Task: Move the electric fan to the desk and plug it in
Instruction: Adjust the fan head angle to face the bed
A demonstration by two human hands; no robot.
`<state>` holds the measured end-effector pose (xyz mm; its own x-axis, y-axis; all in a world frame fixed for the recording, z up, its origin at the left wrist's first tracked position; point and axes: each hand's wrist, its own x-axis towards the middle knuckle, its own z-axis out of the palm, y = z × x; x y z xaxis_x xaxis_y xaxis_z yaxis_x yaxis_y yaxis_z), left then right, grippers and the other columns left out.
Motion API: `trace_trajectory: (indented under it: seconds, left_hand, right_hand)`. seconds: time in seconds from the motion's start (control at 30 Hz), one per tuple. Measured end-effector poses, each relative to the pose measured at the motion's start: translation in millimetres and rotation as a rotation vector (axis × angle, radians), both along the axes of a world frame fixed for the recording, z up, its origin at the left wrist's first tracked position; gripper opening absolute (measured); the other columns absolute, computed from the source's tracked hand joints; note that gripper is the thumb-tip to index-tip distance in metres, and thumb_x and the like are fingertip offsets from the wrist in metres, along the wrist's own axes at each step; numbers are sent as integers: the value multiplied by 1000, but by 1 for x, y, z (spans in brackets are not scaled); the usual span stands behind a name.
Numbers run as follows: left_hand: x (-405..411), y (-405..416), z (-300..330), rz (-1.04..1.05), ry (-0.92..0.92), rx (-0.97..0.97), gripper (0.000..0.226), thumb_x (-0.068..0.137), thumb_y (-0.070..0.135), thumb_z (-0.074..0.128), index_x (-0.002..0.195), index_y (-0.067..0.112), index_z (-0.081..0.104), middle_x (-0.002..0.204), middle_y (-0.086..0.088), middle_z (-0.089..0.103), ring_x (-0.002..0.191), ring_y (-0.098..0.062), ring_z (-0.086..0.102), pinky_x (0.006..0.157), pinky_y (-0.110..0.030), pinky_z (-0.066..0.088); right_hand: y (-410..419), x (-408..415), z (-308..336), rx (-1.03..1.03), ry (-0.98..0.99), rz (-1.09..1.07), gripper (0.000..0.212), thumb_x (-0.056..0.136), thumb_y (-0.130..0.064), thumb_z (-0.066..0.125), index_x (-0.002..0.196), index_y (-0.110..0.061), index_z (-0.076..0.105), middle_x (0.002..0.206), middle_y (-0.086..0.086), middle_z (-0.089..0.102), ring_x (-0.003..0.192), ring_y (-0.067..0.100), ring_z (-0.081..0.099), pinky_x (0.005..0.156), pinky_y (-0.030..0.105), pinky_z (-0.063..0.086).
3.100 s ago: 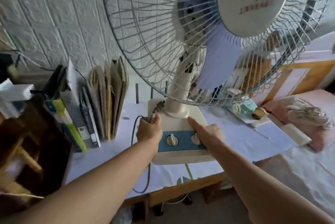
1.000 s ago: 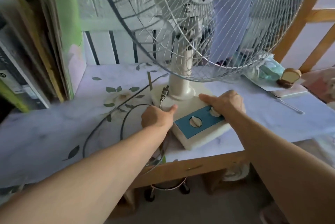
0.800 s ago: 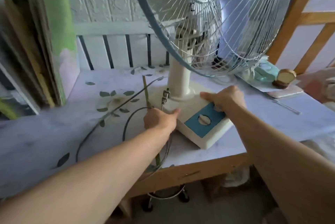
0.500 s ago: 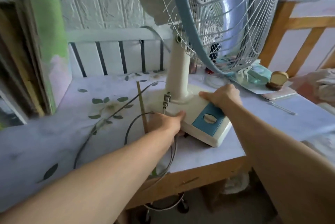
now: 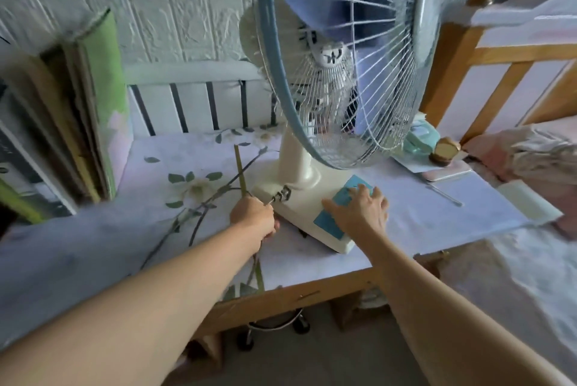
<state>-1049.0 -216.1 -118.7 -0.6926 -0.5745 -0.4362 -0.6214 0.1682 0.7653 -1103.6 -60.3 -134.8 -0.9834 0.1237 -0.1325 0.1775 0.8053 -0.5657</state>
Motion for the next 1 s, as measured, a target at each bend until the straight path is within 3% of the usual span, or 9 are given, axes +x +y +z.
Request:
trace_trajectory:
  seconds: [0.07,0.13,0.27,0.4,0.6,0.8,0.87,1.0]
  left_hand:
    - [5,-8,12,-26,-36,-120,31,94,20,48,106,-3,66,100,-20,72,89,-30,73,72,-37,59]
    - [15,-15,27,-51,-50,-210,33,96,21,47,111,0,66,114,-20,68,105,-36,65,85,-39,54]
    - [28,-39,53,-140,-46,-355,33,98,18,40,111,-1,64,118,-20,65,110,-35,61,88,-38,50]
    - [38,-68,63,-262,-66,-472,32,98,20,40,107,2,65,115,-17,67,108,-34,61,81,-35,48]
    - [36,-135,61,-467,-126,-630,31,98,27,42,108,7,64,111,-15,67,103,-32,63,78,-35,49]
    - [23,-184,41,-675,-79,-607,27,95,25,48,101,4,63,109,-16,69,102,-34,64,80,-37,51]
    - [21,-192,33,-711,-66,-584,27,94,26,49,111,8,58,116,-15,65,108,-33,61,86,-39,50]
    - [19,-199,17,-767,-127,-536,48,92,23,52,135,5,39,134,-16,53,121,-33,53,97,-39,46]
  right_hand:
    - [-4,14,5,-22,-13,2,80,76,-53,65,141,-16,35,154,15,19,142,33,17,117,45,21]
    - [-10,26,12,-14,-30,11,85,74,-53,65,143,-17,31,153,14,21,140,33,20,116,46,22]
    - [-26,42,26,34,-65,54,90,75,-53,64,147,-14,25,156,12,18,144,33,14,118,45,19]
    - [-43,50,35,60,-103,47,88,78,-52,64,147,-14,24,157,13,16,145,33,12,119,46,18]
    - [-86,59,49,69,-80,-53,85,78,-50,65,145,-13,27,150,15,27,140,34,20,115,45,22]
    - [-126,72,52,80,-80,-218,86,76,-50,69,144,-13,30,148,14,32,139,34,22,115,48,25]
    - [-132,77,52,89,-89,-272,85,76,-50,69,143,-12,31,147,14,33,139,34,23,114,47,25]
    - [-143,85,52,146,-99,-315,85,77,-49,69,142,-12,30,147,14,31,137,34,25,113,45,26]
